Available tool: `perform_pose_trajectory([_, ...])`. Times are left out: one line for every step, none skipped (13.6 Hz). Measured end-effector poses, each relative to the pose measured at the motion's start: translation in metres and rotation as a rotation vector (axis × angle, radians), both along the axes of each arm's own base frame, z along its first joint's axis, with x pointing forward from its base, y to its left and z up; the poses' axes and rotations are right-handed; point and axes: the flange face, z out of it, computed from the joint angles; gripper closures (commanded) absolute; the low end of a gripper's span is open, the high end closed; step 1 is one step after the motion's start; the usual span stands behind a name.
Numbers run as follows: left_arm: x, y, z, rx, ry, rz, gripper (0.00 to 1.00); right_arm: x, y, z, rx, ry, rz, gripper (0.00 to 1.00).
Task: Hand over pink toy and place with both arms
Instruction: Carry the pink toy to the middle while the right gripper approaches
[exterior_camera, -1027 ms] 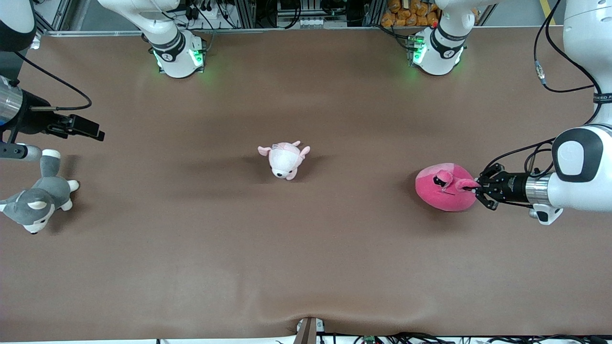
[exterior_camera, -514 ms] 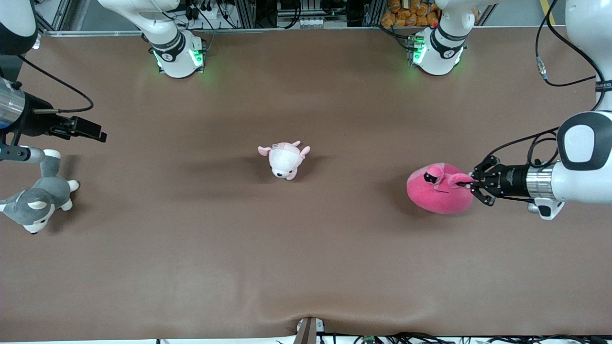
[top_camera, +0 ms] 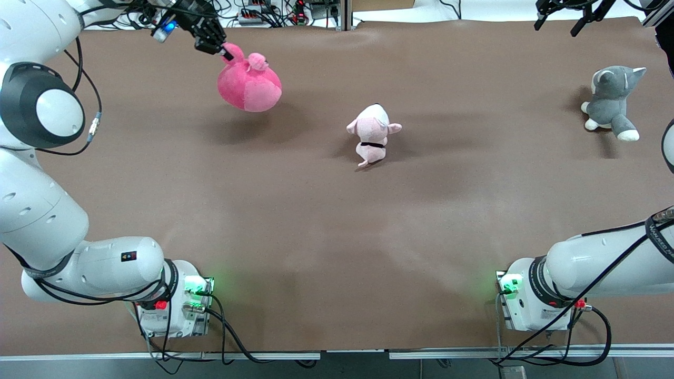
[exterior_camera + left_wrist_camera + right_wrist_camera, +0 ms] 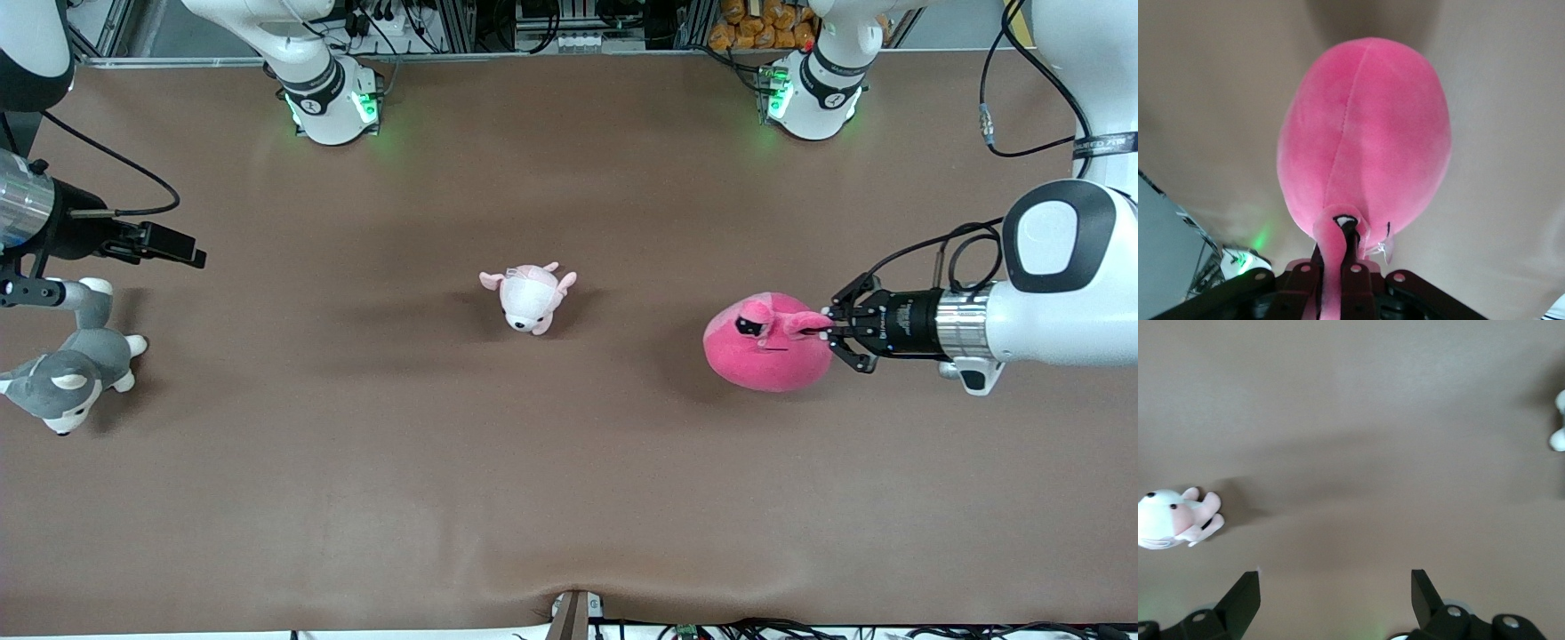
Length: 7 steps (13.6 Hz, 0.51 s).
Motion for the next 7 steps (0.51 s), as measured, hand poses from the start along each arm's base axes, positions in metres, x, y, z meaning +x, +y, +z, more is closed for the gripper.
perform_pose_trajectory([-0.001,-0.013,0.007,0.001,0.01,0.011,1.0,0.001,0.001,0.0,0.02,0.001,-0.007,0.0])
perform_pose_trajectory([-0.002,-0.024,0.013,0.001,0.021,0.026,1.0,0.002,0.002,0.0,0.033,0.002,-0.023,0.0])
perform_pose_trajectory([-0.002,-0.033,0.02,-0.008,0.033,0.045,1.0,0.003,0.003,0.001,0.041,0.003,-0.048,0.0])
perform_pose_trajectory([-0.003,-0.042,0.026,-0.024,0.044,0.062,1.0,0.005,0.005,0.002,0.049,0.005,-0.072,0.0])
perform_pose_trajectory([-0.003,-0.052,0.033,-0.036,0.05,0.074,1.0,0.007,0.008,0.001,0.05,0.008,-0.091,0.0])
perform_pose_trajectory([-0.004,-0.065,0.04,-0.045,0.056,0.087,1.0,0.009,0.011,0.0,0.052,0.013,-0.105,0.0])
perform_pose_trajectory([-0.006,-0.08,0.046,-0.049,0.059,0.101,1.0,0.01,0.016,-0.001,0.056,0.019,-0.113,0.0])
